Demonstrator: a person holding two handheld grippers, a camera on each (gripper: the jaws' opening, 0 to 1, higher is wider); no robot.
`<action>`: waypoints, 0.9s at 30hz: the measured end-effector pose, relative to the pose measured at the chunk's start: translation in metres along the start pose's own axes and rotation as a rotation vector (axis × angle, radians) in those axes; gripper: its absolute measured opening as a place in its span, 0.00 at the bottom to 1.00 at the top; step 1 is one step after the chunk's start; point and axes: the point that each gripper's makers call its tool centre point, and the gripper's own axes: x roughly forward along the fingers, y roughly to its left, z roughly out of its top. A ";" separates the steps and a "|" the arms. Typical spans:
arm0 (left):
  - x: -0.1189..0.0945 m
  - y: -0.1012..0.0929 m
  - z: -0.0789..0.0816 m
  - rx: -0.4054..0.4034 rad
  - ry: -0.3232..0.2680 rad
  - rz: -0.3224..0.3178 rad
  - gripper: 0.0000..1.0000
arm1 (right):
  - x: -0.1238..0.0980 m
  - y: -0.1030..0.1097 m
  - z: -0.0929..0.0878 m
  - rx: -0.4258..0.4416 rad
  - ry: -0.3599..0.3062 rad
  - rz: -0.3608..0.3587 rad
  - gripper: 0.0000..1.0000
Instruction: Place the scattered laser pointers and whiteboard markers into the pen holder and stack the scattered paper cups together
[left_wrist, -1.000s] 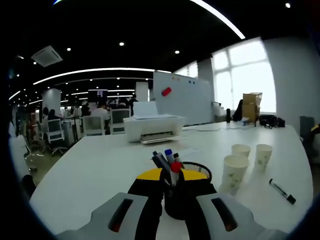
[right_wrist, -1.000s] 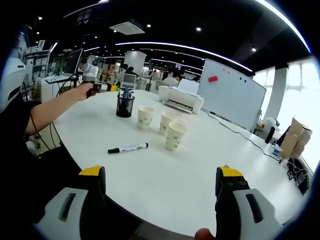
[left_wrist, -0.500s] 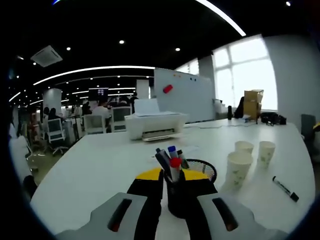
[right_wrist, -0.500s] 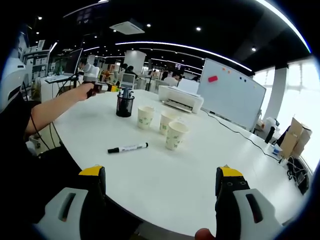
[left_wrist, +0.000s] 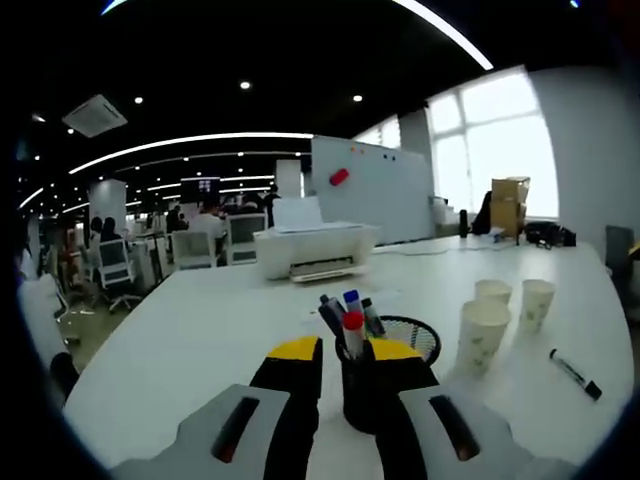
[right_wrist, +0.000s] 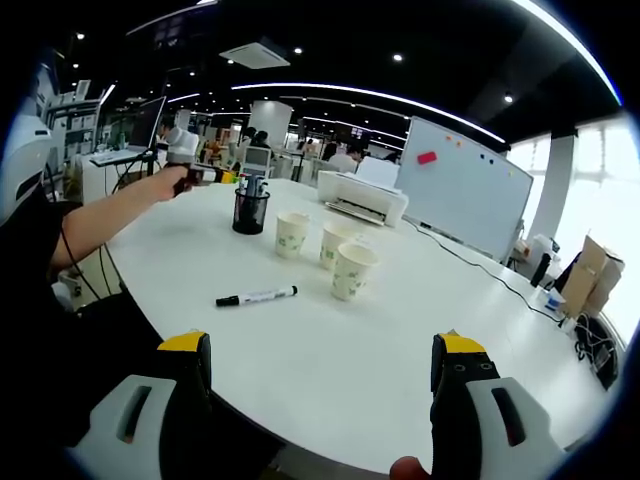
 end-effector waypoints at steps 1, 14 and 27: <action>0.000 -0.002 -0.001 0.002 0.001 -0.002 0.24 | 0.000 0.000 0.000 -0.002 0.000 0.000 0.86; -0.005 -0.012 -0.007 0.008 0.011 -0.031 0.31 | -0.002 -0.002 0.000 -0.001 -0.003 -0.003 0.86; -0.014 -0.026 -0.008 0.030 0.015 -0.071 0.35 | -0.001 -0.003 -0.001 0.005 -0.009 0.001 0.86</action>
